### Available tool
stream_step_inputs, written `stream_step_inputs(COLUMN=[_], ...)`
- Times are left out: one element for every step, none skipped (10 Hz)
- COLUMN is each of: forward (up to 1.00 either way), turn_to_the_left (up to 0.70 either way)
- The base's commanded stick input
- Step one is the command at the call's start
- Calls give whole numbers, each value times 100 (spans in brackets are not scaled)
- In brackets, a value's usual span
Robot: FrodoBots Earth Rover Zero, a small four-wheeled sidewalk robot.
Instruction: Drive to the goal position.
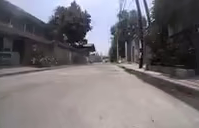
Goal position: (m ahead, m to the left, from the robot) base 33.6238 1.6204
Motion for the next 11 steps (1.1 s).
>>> stream_step_inputs(forward=[85, 85, 85, 88, 100, 100, 100, 100, 100, 100, 100], turn_to_the_left=[0, 0, 0, 0, 0, -6, -40, -40, -40, -40, -40])
